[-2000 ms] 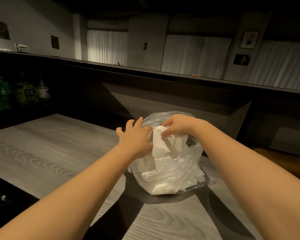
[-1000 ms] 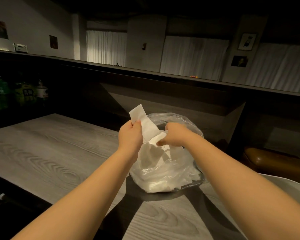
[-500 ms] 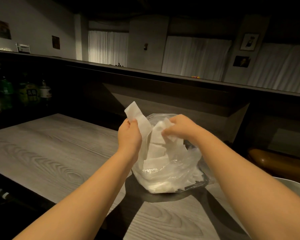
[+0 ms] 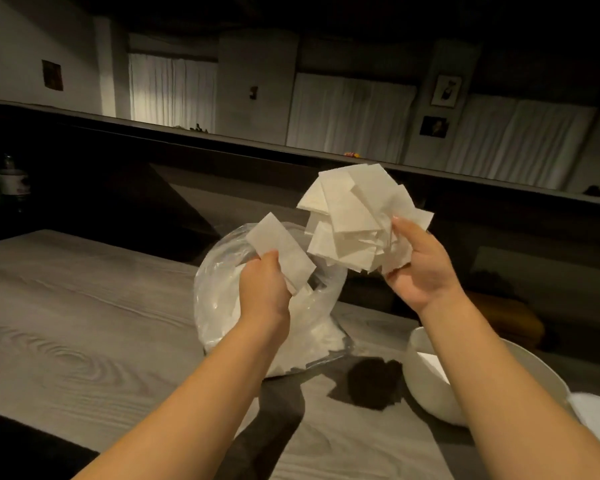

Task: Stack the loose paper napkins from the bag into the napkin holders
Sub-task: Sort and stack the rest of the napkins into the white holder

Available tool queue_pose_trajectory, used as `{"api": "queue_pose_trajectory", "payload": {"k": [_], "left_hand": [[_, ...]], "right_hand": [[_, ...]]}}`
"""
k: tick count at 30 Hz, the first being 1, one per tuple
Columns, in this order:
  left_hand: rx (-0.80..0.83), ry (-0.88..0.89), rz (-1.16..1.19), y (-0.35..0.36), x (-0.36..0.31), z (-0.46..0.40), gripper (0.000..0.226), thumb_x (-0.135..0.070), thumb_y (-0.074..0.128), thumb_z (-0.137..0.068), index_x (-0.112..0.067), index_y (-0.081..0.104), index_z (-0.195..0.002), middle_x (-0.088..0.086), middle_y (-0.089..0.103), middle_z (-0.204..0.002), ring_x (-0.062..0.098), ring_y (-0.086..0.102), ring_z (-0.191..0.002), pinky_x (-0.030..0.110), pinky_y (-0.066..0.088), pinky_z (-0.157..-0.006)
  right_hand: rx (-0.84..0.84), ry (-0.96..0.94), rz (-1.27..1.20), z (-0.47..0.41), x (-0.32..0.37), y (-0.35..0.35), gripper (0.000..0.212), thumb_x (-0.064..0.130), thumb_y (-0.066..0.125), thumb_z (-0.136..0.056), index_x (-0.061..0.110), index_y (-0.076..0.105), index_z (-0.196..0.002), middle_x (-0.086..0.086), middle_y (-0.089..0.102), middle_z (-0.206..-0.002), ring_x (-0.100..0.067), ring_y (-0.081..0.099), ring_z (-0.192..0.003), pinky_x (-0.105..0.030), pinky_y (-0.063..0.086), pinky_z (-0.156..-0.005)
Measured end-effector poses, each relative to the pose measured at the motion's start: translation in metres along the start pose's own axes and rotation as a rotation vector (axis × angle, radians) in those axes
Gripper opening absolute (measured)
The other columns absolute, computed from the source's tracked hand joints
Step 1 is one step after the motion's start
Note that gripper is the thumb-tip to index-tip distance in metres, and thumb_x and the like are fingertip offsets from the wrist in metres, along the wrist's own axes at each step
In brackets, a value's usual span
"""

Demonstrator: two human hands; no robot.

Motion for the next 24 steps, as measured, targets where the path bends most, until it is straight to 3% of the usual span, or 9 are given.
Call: {"api": "queue_pose_trajectory", "payload": {"k": [2,5,7,10,14,18,21,22,24], "left_hand": [[0.030,-0.027,-0.009,0.008,0.012,0.006,0.019,-0.015,0.047,-0.097,-0.017,0.066,-0.095,0.010,0.071,-0.097,0.031,0.067,-0.097,0.045,0.054,-0.092],[-0.086,0.006,-0.072,0.005,0.017,0.006,0.021,-0.018,0.045,-0.100,-0.017,0.062,-0.088,0.006,0.065,-0.084,0.028,0.063,-0.086,0.036,0.050,-0.073],[-0.130,0.058,-0.119,0.002,0.022,0.004,0.023,-0.021,0.043,-0.101,-0.021,0.058,-0.084,0.002,0.060,-0.082,0.026,0.058,-0.083,0.034,0.046,-0.068],[-0.099,0.113,-0.180,0.003,0.036,0.009,0.023,-0.026,0.044,-0.101,-0.021,0.061,-0.087,0.004,0.062,-0.088,0.026,0.060,-0.087,0.039,0.050,-0.076],[-0.056,0.217,-0.171,0.011,0.040,0.016,0.026,-0.032,0.042,-0.104,-0.021,0.054,-0.083,-0.005,0.053,-0.077,0.010,0.051,-0.072,0.024,0.043,-0.065],[0.056,0.265,-0.174,0.015,0.052,0.020,0.022,-0.026,0.043,-0.105,-0.022,0.063,-0.099,-0.007,0.064,-0.093,0.005,0.061,-0.085,0.023,0.051,-0.076],[0.160,0.269,-0.220,0.021,0.062,0.025,0.025,-0.022,0.045,-0.105,-0.031,0.061,-0.088,-0.013,0.063,-0.084,-0.004,0.062,-0.079,0.026,0.052,-0.078],[0.181,0.265,-0.237,0.022,0.064,0.025,0.024,-0.023,0.045,-0.104,-0.033,0.061,-0.089,-0.013,0.064,-0.086,0.000,0.062,-0.084,0.026,0.053,-0.079],[0.191,0.267,-0.265,0.024,0.065,0.026,0.020,-0.025,0.045,-0.104,-0.034,0.059,-0.093,-0.009,0.062,-0.094,0.009,0.060,-0.093,0.026,0.053,-0.080]], "right_hand": [[-0.082,0.073,-0.019,0.014,-0.014,-0.018,0.046,0.020,0.063,-0.086,0.013,0.058,-0.131,-0.010,0.069,-0.120,-0.027,0.067,-0.109,-0.042,0.056,-0.087],[-0.251,0.247,0.148,0.044,-0.050,-0.049,0.032,0.013,0.060,-0.095,0.011,0.060,-0.127,-0.010,0.072,-0.113,-0.029,0.069,-0.102,-0.044,0.056,-0.085],[-0.219,0.342,0.450,0.061,-0.066,-0.061,0.031,0.014,0.061,-0.095,0.016,0.058,-0.126,-0.003,0.068,-0.116,-0.023,0.066,-0.102,-0.041,0.056,-0.088],[-0.136,0.371,0.832,0.071,-0.074,-0.069,0.026,0.012,0.054,-0.098,0.029,0.058,-0.117,0.006,0.065,-0.111,-0.012,0.061,-0.095,-0.030,0.052,-0.082],[-0.160,0.391,1.154,0.068,-0.073,-0.090,0.040,0.013,0.049,-0.099,0.016,0.048,-0.138,-0.003,0.057,-0.130,-0.018,0.052,-0.103,-0.032,0.046,-0.088],[-0.134,0.289,1.367,0.069,-0.067,-0.100,0.050,0.019,0.057,-0.096,0.018,0.039,-0.143,-0.003,0.052,-0.138,-0.014,0.049,-0.107,-0.029,0.045,-0.088],[-0.083,0.156,1.609,0.071,-0.063,-0.095,0.071,0.029,0.062,-0.094,0.025,0.023,-0.153,0.002,0.031,-0.157,-0.018,0.034,-0.140,-0.033,0.033,-0.112],[-0.057,0.060,1.716,0.071,-0.061,-0.090,0.069,0.032,0.061,-0.095,0.026,0.023,-0.153,0.005,0.028,-0.158,-0.017,0.028,-0.144,-0.032,0.028,-0.115],[0.024,-0.126,1.848,0.073,-0.059,-0.076,0.054,0.037,0.054,-0.098,0.028,0.035,-0.147,0.008,0.035,-0.153,-0.014,0.030,-0.140,-0.031,0.030,-0.114]]}}
Point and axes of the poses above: each hand's wrist, its own z-axis away from the middle knuckle, its own y-axis out of the palm, x = y × z, the point moved 4 cm from there along -z, towards the middle knuckle
